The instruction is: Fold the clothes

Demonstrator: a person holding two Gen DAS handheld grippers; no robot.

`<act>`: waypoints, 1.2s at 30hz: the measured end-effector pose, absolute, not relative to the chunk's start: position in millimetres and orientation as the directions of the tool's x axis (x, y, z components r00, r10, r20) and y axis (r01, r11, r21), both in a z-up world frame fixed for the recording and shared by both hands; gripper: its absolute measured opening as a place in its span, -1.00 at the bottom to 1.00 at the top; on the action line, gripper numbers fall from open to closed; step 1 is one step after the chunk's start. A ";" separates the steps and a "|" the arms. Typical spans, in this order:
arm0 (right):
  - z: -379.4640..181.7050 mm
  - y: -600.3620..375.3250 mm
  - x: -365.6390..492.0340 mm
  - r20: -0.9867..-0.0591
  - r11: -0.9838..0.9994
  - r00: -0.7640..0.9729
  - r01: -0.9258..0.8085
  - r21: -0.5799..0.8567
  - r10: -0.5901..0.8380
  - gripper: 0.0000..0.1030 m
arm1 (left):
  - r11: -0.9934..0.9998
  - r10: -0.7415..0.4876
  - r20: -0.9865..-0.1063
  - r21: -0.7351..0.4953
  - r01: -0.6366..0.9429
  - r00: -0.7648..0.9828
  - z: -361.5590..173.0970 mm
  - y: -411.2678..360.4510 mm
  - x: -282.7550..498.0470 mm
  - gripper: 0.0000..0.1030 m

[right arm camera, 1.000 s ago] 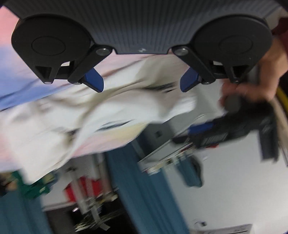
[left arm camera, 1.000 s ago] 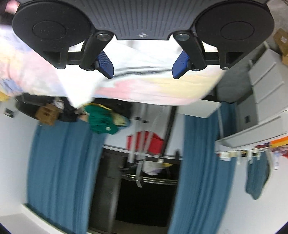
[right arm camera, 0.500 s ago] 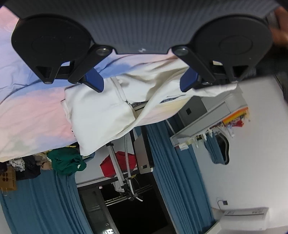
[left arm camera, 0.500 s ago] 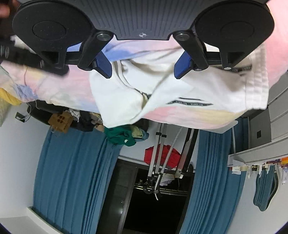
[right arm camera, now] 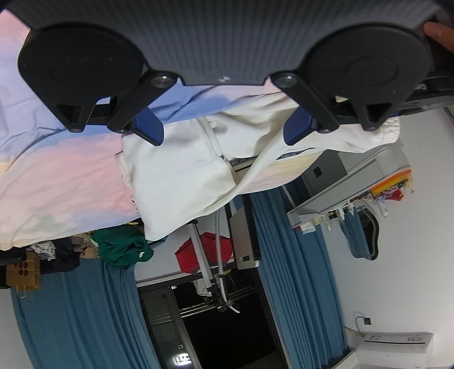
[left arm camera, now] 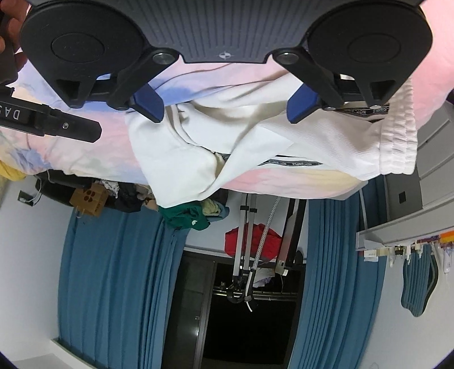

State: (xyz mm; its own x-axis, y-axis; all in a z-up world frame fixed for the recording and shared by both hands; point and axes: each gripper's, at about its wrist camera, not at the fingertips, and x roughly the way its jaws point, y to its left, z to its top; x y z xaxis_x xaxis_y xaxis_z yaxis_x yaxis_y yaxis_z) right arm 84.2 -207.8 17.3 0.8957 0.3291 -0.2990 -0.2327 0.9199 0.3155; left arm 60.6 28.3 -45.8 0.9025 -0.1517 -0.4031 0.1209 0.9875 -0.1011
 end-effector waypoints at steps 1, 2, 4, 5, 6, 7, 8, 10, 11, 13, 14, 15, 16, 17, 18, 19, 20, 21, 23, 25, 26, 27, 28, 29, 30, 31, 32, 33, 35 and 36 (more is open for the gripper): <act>15.6 -207.9 83.9 -0.295 0.922 0.900 -0.223 0.317 0.320 0.80 | 0.988 -0.147 -0.402 -0.096 0.118 0.904 -44.7 29.1 59.8 0.92; 14.1 -208.1 82.1 -0.285 0.925 0.909 -0.209 0.317 0.303 0.80 | 0.989 -0.143 -0.400 -0.092 0.116 0.905 -43.9 29.6 58.8 0.94; 12.1 -207.3 79.6 -0.269 0.930 0.921 -0.191 0.314 0.280 0.80 | 0.989 -0.142 -0.399 -0.087 0.116 0.906 -42.4 31.5 54.9 0.99; 11.0 -206.7 78.4 -0.263 0.932 0.926 -0.183 0.312 0.270 0.80 | 0.990 -0.140 -0.399 -0.085 0.115 0.906 -41.7 32.3 53.1 0.99; 9.8 -205.4 78.1 -0.264 0.934 0.927 -0.181 0.308 0.267 0.80 | 0.991 -0.134 -0.399 -0.080 0.111 0.907 -40.9 33.0 50.8 0.99; 8.7 -204.2 77.7 -0.264 0.936 0.928 -0.179 0.304 0.264 0.80 | 0.991 -0.128 -0.397 -0.075 0.106 0.909 -40.0 34.0 48.6 0.99; 7.5 -202.9 77.3 -0.265 0.937 0.928 -0.178 0.300 0.261 0.80 | 0.992 -0.122 -0.395 -0.071 0.102 0.911 -39.0 35.1 46.6 0.99; 5.1 -200.3 76.6 -0.266 0.941 0.930 -0.174 0.292 0.254 0.80 | 0.994 -0.111 -0.390 -0.062 0.094 0.914 -37.0 37.4 42.5 0.99; 4.0 -199.0 76.4 -0.267 0.942 0.930 -0.172 0.288 0.251 0.80 | 0.994 -0.105 -0.387 -0.057 0.090 0.916 -36.0 38.5 40.5 0.99; 1.5 -196.1 77.2 -0.277 0.945 0.929 -0.168 0.282 0.247 0.80 | 0.995 -0.094 -0.377 -0.058 0.078 0.921 -33.1 42.0 37.3 0.99; 0.2 -195.0 77.9 -0.282 0.944 0.926 -0.168 0.283 0.249 0.80 | 0.996 -0.088 -0.372 -0.059 0.071 0.924 -31.5 43.8 35.7 0.99; -1.2 -193.8 78.5 -0.288 0.944 0.924 -0.168 0.285 0.252 0.80 | 0.996 -0.083 -0.367 -0.061 0.065 0.927 -30.0 45.7 34.2 0.99; -2.9 -192.6 79.2 -0.294 0.943 0.921 -0.170 0.288 0.256 0.80 | 0.996 -0.077 -0.364 -0.067 0.056 0.928 -28.9 47.9 33.3 0.99; -4.7 -190.8 80.0 -0.300 0.941 0.917 -0.173 0.290 0.261 0.80 | 0.996 -0.071 -0.362 -0.074 0.047 0.929 -28.0 50.3 32.8 0.99; -6.4 -189.1 81.0 -0.306 0.940 0.914 -0.177 0.291 0.266 0.80 | 0.996 -0.064 -0.361 -0.078 0.038 0.930 -27.4 52.5 32.7 0.99; -7.8 -187.2 83.1 -0.313 0.940 0.910 -0.182 0.288 0.272 0.80 | 0.996 -0.057 -0.360 -0.080 0.030 0.931 -26.9 54.6 32.7 0.99; -9.2 -185.2 85.2 -0.319 0.940 0.906 -0.188 0.284 0.277 0.80 | 0.996 -0.050 -0.360 -0.083 0.022 0.932 -26.9 56.6 33.4 0.99; -10.1 -183.2 88.6 -0.325 0.941 0.903 -0.191 0.279 0.280 0.80 | 0.996 -0.042 -0.364 -0.087 0.010 0.931 -27.8 59.2 35.1 0.99; -10.0 -181.2 100.0 -0.339 0.939 0.895 -0.198 0.281 0.290 0.80 | 0.995 -0.023 -0.374 -0.102 -0.017 0.927 -29.6 64.7 38.5 0.99; -8.1 -179.3 113.8 -0.347 0.939 0.891 -0.199 0.282 0.293 0.80 | 0.991 0.001 -0.387 -0.124 -0.054 0.922 -32.8 72.3 43.3 0.99; -6.6 -177.5 123.4 -0.349 0.940 0.890 -0.202 0.274 0.293 0.80 | 0.988 0.011 -0.391 -0.138 -0.070 0.920 -34.7 76.9 46.2 0.99; -5.2 -175.5 133.0 -0.351 0.942 0.890 -0.205 0.264 0.292 0.80 | 0.985 0.017 -0.397 -0.153 -0.085 0.918 -36.6 81.6 49.4 0.99; -5.1 -172.2 143.9 -0.355 0.945 0.888 -0.210 0.252 0.292 0.80 | 0.981 0.023 -0.402 -0.168 -0.098 0.915 -38.5 85.6 52.6 0.99; -6.6 -168.4 157.1 -0.366 0.946 0.883 -0.213 0.245 0.294 0.80 | 0.976 0.027 -0.404 -0.186 -0.111 0.914 -41.1 89.7 55.6 0.99; -8.0 -164.5 170.3 -0.376 0.947 0.878 -0.217 0.238 0.296 0.80 | 0.971 0.031 -0.406 -0.204 -0.124 0.913 -44.1 94.1 58.7 0.99; -9.9 -160.5 183.6 -0.387 0.948 0.873 -0.220 0.230 0.297 0.80 | 0.965 0.035 -0.407 -0.223 -0.137 0.913 -47.0 98.4 61.7 0.99; -14.2 -155.6 197.4 -0.405 0.951 0.866 -0.219 0.218 0.293 0.80 | 0.961 0.039 -0.414 -0.234 -0.148 0.910 -50.5 101.7 65.5 0.99; -18.6 -150.6 211.3 -0.424 0.954 0.859 -0.219 0.206 0.289 0.80 | 0.957 0.043 -0.421 -0.243 -0.159 0.906 -54.2 104.6 69.4 0.99; -28.3 -138.9 237.9 -0.452 0.967 0.855 -0.209 0.144 0.252 0.80 | 0.948 0.051 -0.437 -0.261 -0.181 0.898 -61.7 110.4 77.4 1.00; -32.9 -134.6 248.5 -0.461 0.976 0.860 -0.193 0.103 0.219 0.80 | 0.945 0.054 -0.446 -0.268 -0.191 0.894 -64.7 111.1 81.8 1.00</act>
State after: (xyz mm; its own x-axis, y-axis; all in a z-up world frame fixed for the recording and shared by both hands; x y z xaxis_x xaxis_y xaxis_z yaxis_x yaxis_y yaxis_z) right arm 248.5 -134.6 -32.9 0.8601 0.2188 -0.4609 -0.1929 0.9758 0.1032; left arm 81.8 111.1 -64.7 0.8936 0.0541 -0.4456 -0.1906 0.9445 -0.2676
